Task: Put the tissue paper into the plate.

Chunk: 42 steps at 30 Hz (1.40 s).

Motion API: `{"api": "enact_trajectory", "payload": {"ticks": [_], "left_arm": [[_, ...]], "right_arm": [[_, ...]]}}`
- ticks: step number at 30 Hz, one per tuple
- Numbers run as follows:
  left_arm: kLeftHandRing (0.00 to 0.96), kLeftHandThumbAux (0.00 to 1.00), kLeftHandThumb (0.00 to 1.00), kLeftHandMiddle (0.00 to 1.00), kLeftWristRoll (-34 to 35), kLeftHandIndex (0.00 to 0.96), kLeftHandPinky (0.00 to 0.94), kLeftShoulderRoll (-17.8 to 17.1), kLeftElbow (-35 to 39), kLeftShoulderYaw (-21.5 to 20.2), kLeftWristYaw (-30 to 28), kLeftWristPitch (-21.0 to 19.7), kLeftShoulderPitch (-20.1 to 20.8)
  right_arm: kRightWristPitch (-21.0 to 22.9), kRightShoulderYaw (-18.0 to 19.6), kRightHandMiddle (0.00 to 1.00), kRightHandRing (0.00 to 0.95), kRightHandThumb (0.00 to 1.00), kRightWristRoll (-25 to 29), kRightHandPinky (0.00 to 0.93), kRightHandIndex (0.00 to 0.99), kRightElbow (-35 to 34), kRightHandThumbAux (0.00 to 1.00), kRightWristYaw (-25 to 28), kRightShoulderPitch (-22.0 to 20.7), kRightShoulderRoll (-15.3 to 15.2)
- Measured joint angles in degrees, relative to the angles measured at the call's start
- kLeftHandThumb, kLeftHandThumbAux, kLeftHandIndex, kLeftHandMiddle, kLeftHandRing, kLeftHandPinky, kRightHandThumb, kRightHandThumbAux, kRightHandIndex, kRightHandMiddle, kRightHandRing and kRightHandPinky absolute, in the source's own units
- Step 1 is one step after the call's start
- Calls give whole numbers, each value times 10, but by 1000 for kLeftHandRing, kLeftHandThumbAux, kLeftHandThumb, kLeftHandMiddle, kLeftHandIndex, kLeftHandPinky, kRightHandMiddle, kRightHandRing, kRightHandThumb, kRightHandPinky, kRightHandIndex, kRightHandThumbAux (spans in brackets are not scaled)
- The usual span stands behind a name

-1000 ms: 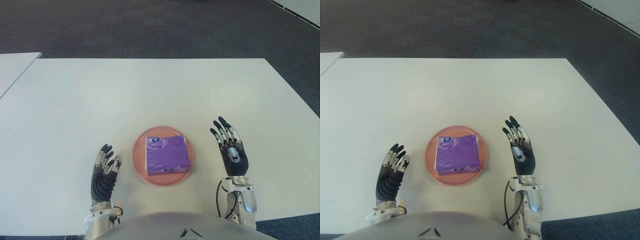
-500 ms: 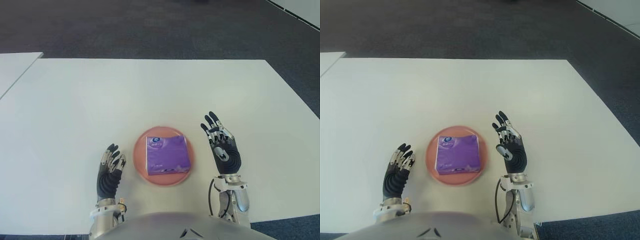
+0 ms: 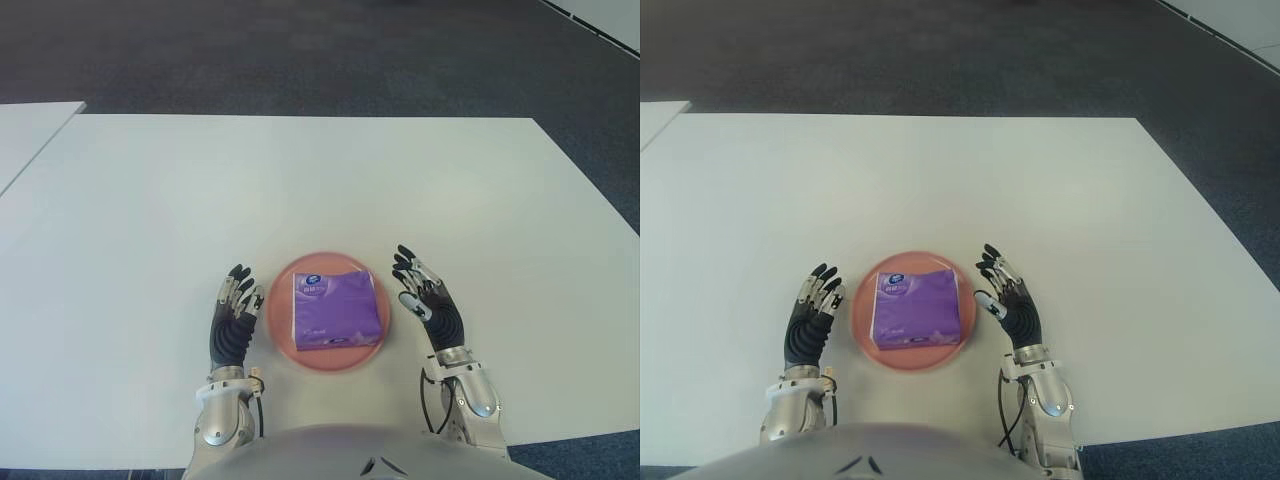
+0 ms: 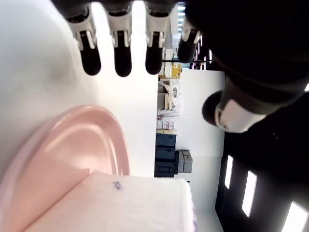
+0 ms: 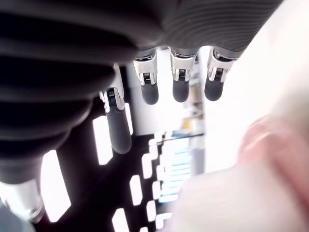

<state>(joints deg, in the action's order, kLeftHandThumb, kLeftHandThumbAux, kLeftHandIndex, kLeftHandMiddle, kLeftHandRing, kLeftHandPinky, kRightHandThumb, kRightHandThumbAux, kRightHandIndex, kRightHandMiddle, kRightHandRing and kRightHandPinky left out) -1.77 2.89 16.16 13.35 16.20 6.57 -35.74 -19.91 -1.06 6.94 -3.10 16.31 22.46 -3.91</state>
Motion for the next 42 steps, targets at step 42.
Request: {"api": "enact_trajectory", "payload": {"ticks": [42], "left_arm": [[166, 577, 97, 160, 30, 162, 210, 18, -28, -48, -55, -5, 19]], "right_arm": [[129, -30, 3, 0, 211, -91, 0, 48, -98, 607, -75, 42, -26]]}}
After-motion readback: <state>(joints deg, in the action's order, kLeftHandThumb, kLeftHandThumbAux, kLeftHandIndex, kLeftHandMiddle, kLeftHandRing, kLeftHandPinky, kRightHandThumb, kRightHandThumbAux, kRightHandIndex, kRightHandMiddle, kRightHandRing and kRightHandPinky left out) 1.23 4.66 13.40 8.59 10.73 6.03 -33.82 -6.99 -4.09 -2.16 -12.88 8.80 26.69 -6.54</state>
